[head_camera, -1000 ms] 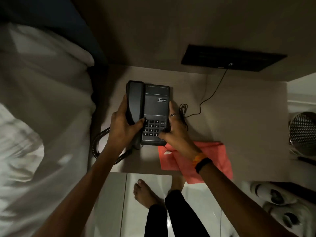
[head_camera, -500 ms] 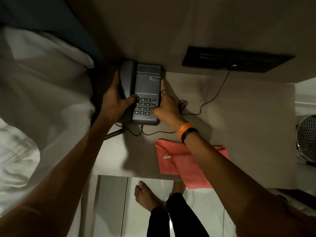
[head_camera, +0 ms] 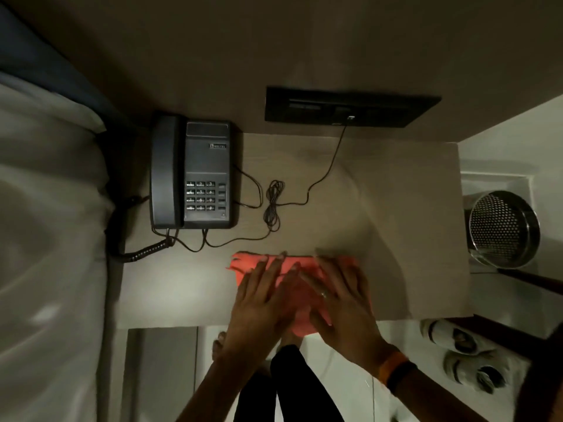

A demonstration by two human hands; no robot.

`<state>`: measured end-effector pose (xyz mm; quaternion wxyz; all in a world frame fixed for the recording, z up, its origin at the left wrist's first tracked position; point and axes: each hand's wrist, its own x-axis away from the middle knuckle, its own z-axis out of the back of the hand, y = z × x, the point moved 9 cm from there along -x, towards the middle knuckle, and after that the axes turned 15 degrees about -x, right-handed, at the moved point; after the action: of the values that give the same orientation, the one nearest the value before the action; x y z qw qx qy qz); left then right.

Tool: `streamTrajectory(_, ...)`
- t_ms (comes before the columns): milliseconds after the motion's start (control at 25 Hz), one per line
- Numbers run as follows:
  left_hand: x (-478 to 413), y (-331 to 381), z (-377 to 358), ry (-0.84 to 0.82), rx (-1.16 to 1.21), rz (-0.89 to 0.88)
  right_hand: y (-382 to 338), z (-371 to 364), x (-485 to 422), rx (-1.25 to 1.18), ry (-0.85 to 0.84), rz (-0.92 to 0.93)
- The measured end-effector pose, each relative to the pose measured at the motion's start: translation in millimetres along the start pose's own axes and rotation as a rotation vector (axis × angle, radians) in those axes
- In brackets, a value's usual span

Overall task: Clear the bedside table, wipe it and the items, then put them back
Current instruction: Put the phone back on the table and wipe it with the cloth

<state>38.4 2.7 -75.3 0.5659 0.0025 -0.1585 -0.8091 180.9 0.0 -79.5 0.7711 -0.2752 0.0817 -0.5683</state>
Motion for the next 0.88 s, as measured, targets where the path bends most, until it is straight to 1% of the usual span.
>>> streamTrajectory(80, 3, 6, -16, -0.046, -0.04, 0.025, 20, -20, 20, 0.145, -0.119, -0.021)
streamTrajectory(160, 3, 7, -18, -0.036, -0.006, 0.071, 17, -30, 21, 0.172, -0.115, -0.001)
streamTrajectory(240, 1, 8, -10, -0.03, 0.055, 0.118, 9, -29, 15, 0.082, -0.05, -0.028)
streamTrajectory(320, -1, -2, 11, 0.002, 0.113, 0.159, -6, -21, -3, -0.106, -0.013, -0.069)
streamTrajectory(360, -1, -13, 24, 0.029, 0.167, 0.184, -20, -12, -16, -0.189, 0.014, -0.037)
streamTrajectory(440, -5, -50, 64, 0.115, 0.245, 0.213, -69, 18, -56, -0.309, 0.161, 0.121)
streamTrajectory(480, -13, -74, 91, 0.204, 0.235, 0.218, -94, 35, -85, -0.345, 0.234, 0.181)
streamTrajectory(560, -40, -128, 147, 0.399, 0.118, 0.246, -137, 63, -152, -0.405, 0.301, 0.207)
streamTrajectory(600, -59, -157, 170, 0.466, 0.043, 0.289, -154, 72, -187, -0.443, 0.31, 0.186)
streamTrajectory(640, -81, -182, 184, 0.492, -0.028, 0.335, -164, 77, -221, -0.459, 0.298, 0.155)
streamTrajectory(680, -102, -205, 190, 0.469, -0.068, 0.376, -170, 78, -252, -0.416, 0.262, 0.122)
streamTrajectory(720, -119, -225, 185, 0.401, -0.061, 0.396, -174, 72, -277, -0.324, 0.206, 0.092)
streamTrajectory(800, -140, -243, 160, 0.219, 0.053, 0.375, -173, 48, -303, -0.154, 0.055, 0.042)
streamTrajectory(840, -140, -245, 152, 0.19, 0.103, 0.375, -169, 38, -304, -0.123, 0.01, 0.022)
streamTrajectory(880, -134, -244, 147, 0.196, 0.15, 0.393, -166, 34, -299, -0.119, 0.011, 0.014)
